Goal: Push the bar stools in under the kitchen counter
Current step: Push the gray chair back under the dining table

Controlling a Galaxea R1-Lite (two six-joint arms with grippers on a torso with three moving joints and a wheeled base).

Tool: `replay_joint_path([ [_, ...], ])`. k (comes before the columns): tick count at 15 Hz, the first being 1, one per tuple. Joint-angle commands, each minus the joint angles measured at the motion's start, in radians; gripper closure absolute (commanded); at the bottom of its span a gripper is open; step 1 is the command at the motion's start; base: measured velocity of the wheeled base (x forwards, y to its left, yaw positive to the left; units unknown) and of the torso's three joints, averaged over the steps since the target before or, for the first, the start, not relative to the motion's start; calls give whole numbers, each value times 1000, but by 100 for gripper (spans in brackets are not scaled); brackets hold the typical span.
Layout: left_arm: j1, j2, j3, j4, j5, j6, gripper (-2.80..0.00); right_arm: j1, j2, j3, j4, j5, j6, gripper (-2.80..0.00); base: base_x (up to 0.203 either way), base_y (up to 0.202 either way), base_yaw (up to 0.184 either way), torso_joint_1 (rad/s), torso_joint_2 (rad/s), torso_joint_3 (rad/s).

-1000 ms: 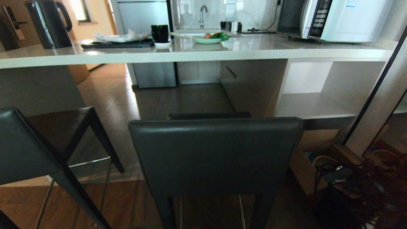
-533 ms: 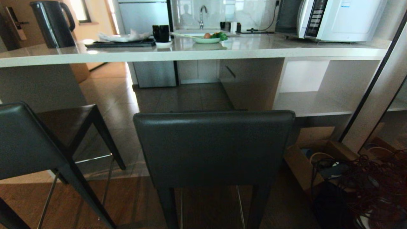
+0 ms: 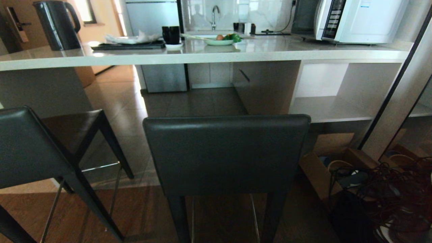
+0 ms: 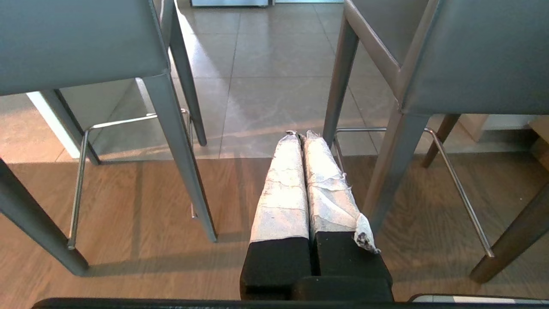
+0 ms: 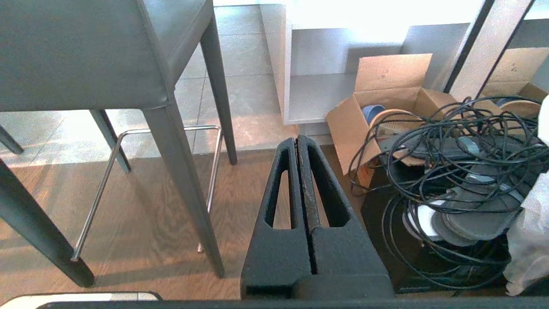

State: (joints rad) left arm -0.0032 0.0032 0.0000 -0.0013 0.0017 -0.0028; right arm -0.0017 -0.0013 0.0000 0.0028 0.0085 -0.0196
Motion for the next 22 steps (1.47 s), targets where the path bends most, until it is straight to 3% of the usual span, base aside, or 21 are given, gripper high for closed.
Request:
replay_joint_path([
  [1,0,1,0,0,0,0,0,0,1,0,0,1,0,0,0,0,0,0,0,0],
  [5,0,0,0,0,0,0,0,0,0,0,0,1,0,0,1,78,-10,3,6,1],
  [22,0,0,0,0,0,0,0,0,1,0,0,1,0,0,0,198,-2,2,1,2],
])
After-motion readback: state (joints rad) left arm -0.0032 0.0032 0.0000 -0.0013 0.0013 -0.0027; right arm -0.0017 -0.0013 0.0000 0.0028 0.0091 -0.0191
